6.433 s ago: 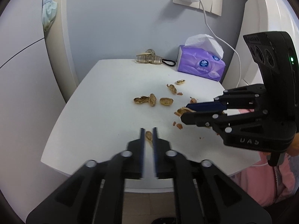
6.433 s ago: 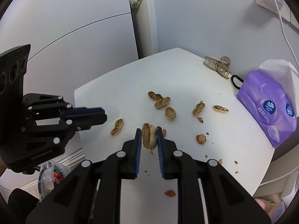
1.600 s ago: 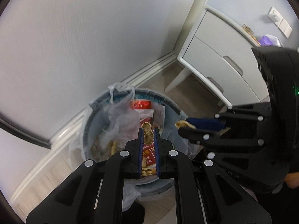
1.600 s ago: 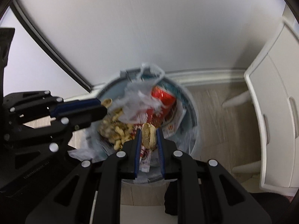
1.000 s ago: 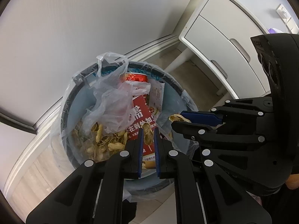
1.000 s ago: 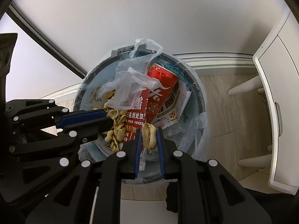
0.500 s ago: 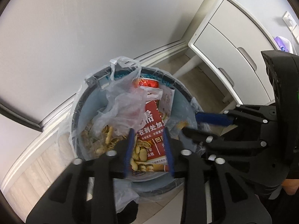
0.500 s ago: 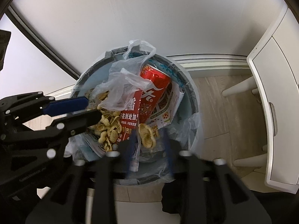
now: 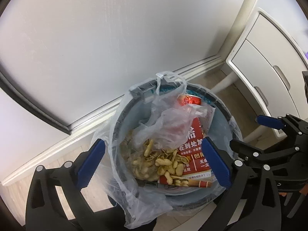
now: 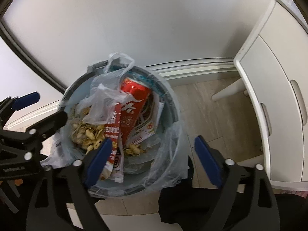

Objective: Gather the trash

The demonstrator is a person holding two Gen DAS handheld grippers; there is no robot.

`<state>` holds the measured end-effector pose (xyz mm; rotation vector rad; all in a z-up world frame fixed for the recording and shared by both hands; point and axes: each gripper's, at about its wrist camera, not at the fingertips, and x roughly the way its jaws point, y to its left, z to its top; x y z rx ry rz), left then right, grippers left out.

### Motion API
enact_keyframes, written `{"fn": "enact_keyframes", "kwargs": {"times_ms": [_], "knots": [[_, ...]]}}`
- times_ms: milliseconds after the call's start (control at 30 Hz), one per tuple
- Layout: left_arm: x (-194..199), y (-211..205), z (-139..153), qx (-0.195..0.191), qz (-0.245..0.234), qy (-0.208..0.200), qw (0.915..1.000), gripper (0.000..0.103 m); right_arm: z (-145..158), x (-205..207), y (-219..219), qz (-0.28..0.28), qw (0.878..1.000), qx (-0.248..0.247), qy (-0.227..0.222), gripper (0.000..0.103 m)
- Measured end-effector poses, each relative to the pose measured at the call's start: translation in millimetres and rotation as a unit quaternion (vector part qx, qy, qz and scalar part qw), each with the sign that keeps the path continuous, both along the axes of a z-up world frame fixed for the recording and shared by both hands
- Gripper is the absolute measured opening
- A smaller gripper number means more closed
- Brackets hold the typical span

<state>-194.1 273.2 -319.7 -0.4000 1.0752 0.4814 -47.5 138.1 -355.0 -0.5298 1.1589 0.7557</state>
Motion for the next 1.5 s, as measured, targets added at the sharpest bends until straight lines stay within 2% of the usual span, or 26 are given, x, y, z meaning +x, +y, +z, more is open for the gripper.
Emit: {"fn": "enact_keyframes", "kwargs": {"times_ms": [133,200,300,500,733,1067,1300,1400,1500], "knots": [[0.0,-0.6,0.0,0.001,-0.001,-0.004,1.0,0.097,4.4,2.2,-3.4,-0.012,1.0,0.01,-0.017,0.091],[0.0,-2.0,0.2,0.003,0.001,-0.008,1.0,0.097,8.4,2.4,-4.4,-0.015,0.999,0.015,-0.036,0.096],[-0.6,-2.9,0.8,0.001,0.006,-0.01,0.9999,0.097,13.1,2.8,-5.3,-0.018,0.998,0.026,-0.049,0.096],[-2.1,-1.0,0.3,-0.004,0.011,-0.008,0.9999,0.097,16.2,3.1,-5.5,-0.017,0.998,0.031,-0.048,0.096],[-3.5,-2.8,4.2,0.006,0.016,-0.008,0.9998,0.097,19.8,-1.9,-3.9,-0.01,0.998,0.037,-0.041,0.096],[-1.4,-8.1,10.8,0.028,0.006,-0.004,0.9996,0.097,27.4,-5.8,-5.9,-0.005,0.998,0.038,-0.053,0.096],[-1.6,-7.9,30.7,0.045,0.004,-0.02,0.9988,0.097,43.2,-6.7,-12.9,-0.009,0.996,0.058,-0.066,0.096],[-3.8,-7.9,38.0,0.04,0.008,-0.031,0.9987,0.097,48.5,-5.1,-16.3,-0.018,0.996,0.057,-0.073,0.096],[-3.2,-9.8,51.0,0.05,0.007,-0.043,0.9978,0.097,66.5,-2.1,-20.7,-0.027,0.993,0.077,-0.084,0.096]]}}
